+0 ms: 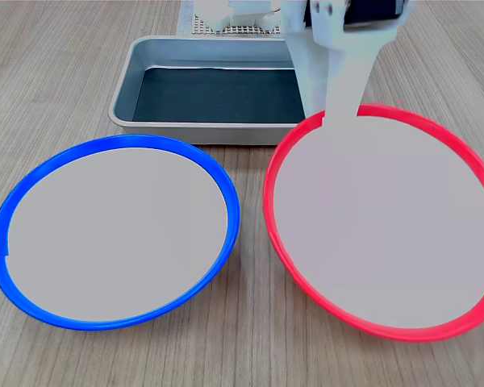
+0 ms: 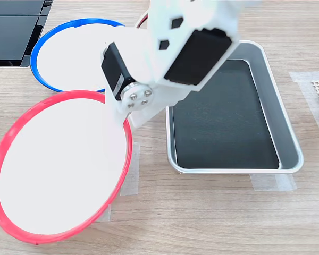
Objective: Lift the stacked dish and set it down on the table.
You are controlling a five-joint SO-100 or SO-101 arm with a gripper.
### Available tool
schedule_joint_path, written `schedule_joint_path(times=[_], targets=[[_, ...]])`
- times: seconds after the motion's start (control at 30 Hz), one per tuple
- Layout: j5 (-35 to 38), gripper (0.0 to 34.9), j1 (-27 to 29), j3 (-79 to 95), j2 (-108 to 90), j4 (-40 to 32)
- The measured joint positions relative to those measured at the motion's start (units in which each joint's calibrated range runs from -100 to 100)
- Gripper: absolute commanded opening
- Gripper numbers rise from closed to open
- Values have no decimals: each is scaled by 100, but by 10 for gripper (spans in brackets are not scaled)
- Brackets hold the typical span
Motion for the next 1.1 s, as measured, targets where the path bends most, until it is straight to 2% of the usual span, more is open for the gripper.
schedule_joint_path(times=[0.4, 0.47, 0.5, 0.57, 0.7, 0.77, 0.9, 1.0, 1.03, 1.07, 1.1], targets=[[166, 2, -9, 672, 153, -367], [186, 33, 18, 771, 145, -416], [200, 31, 35, 799, 145, -424], [234, 88, 35, 844, 136, -424], [254, 108, 124, 871, 68, -277], [254, 94, 159, 880, -26, -196], [254, 88, 248, 935, -409, 57], [254, 62, 319, 1080, -887, 261], [254, 51, 354, 1171, -1108, 302], [254, 2, 381, 1289, -1355, 318], [254, 2, 416, 1443, -1645, 310]])
